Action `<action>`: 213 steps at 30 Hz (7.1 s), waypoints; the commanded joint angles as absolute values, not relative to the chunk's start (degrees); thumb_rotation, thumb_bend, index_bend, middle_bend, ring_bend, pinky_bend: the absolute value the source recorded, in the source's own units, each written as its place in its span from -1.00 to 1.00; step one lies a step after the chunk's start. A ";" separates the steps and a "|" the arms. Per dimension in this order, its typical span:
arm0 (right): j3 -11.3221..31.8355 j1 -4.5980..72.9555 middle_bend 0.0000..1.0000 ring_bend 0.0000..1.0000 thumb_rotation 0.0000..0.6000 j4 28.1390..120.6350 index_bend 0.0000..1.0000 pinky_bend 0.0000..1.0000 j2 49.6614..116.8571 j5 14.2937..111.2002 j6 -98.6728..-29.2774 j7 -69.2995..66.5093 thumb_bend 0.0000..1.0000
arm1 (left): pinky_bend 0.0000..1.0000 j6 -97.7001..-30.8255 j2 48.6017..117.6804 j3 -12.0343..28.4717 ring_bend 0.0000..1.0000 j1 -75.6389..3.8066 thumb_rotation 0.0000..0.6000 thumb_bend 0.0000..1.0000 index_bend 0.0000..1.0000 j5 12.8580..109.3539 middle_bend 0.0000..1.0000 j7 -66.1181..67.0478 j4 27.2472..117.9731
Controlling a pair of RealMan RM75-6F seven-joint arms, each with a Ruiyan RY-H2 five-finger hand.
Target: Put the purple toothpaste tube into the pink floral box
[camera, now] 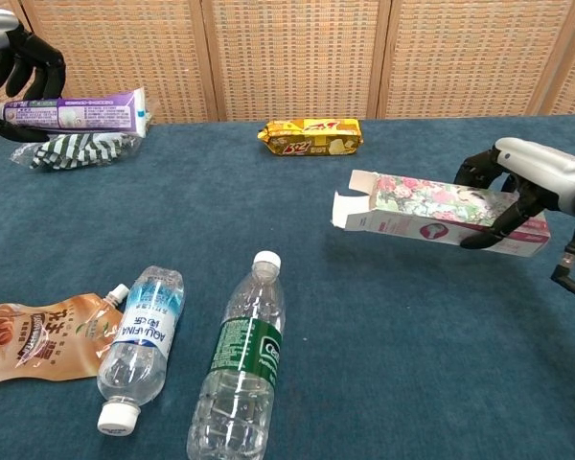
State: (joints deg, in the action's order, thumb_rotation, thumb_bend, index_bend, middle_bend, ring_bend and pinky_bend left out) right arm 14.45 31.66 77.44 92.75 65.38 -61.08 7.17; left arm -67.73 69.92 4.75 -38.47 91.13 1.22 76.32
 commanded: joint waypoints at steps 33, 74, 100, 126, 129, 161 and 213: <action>13.01 29.04 0.04 -0.32 1.00 90.93 0.14 -0.13 87.49 65.34 -62.14 2.79 -0.69 | 0.17 -40.50 51.71 10.01 0.23 -56.55 1.00 -0.42 0.60 65.10 0.38 27.79 111.10; 13.16 30.49 0.04 -0.32 1.00 95.87 0.17 -0.13 87.26 64.93 -62.84 5.21 -0.69 | 0.17 -50.87 64.03 5.19 0.23 -69.31 1.00 -0.42 0.60 40.98 0.38 44.93 111.71; 13.75 31.78 0.04 -0.32 1.00 97.69 0.17 -0.13 88.25 64.14 -62.89 6.48 -0.69 | 0.17 -56.55 70.57 4.49 0.23 -70.87 1.00 -0.42 0.60 40.25 0.38 47.11 111.45; 13.96 31.79 0.04 -0.32 1.00 98.76 0.18 -0.12 88.77 63.52 -62.98 4.56 -0.69 | 0.12 -63.50 74.61 5.28 0.14 -72.15 1.00 -0.42 0.60 42.52 0.28 51.57 111.26; 14.61 31.57 0.04 -0.32 1.00 99.45 0.19 -0.12 88.34 63.44 -63.00 2.87 -0.69 | 0.09 -65.27 76.52 5.55 0.08 -71.76 1.00 -0.41 0.60 45.10 0.23 52.01 109.85; 16.91 26.92 0.03 -0.32 1.00 97.38 0.19 -0.12 84.58 64.73 -65.94 -11.46 -0.69 | -1.00 -75.71 71.90 5.16 -1.00 -63.12 1.00 -0.42 -0.81 62.25 -1.00 50.83 116.78; 3.59 12.45 -1.00 -1.00 1.00 68.71 -0.87 -1.00 87.70 82.21 -76.12 -29.95 -0.69 | -1.00 -85.69 70.27 -2.22 -1.00 -29.40 1.00 -0.42 -0.81 84.76 -1.00 21.69 101.10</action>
State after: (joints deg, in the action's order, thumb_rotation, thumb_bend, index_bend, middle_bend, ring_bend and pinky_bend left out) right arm 3.13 12.89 68.37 87.61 81.02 -74.61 -28.93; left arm -85.66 70.18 -2.36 -29.75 84.75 21.95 101.29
